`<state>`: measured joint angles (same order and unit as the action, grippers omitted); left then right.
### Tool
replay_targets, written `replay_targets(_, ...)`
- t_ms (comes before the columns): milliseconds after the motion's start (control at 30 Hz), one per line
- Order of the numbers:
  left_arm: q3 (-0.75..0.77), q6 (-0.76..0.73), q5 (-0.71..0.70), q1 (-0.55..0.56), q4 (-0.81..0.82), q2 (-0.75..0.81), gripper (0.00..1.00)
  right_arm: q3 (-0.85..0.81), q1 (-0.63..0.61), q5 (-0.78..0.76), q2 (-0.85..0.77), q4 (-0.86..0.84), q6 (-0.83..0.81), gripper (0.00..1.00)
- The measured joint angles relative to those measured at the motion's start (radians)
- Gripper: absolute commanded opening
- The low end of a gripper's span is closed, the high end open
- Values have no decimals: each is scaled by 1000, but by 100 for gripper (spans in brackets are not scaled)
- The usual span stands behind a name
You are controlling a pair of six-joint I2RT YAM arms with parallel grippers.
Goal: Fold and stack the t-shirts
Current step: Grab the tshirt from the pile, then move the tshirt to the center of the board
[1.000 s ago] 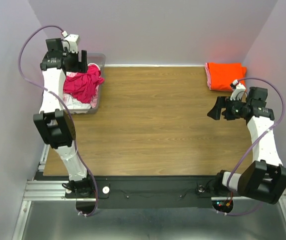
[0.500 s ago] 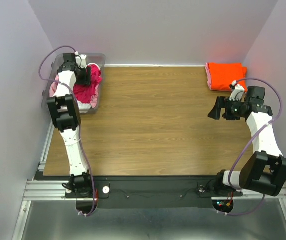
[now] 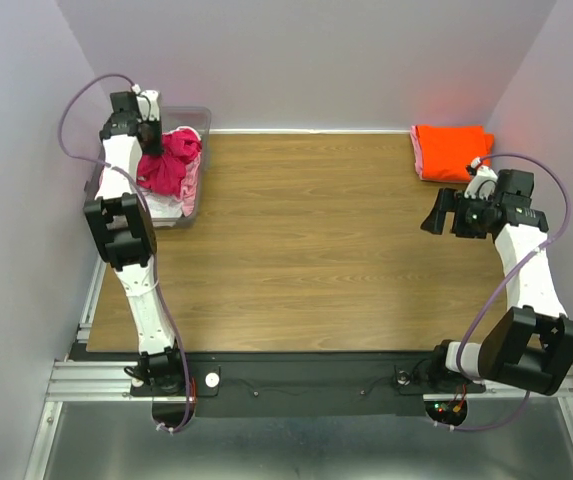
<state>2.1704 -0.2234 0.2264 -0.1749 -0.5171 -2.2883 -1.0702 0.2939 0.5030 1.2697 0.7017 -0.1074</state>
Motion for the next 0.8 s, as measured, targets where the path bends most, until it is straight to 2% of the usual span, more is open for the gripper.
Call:
replay_targets(200, 35, 3, 14, -6, 3, 163, 0, -10, 0, 26, -12, -6, -13, 100)
replay_targets(467, 99, 27, 132, 39, 12, 381, 0, -10, 0, 68, -42, -27, -28, 100)
replay_targets(600, 99, 38, 192, 192, 11, 460, 0, -15, 0, 92, -37, -29, -31, 100)
replay_targets(800, 121, 45, 242, 521, 11, 495, 0, -51, 0, 113, -17, -32, -30, 100)
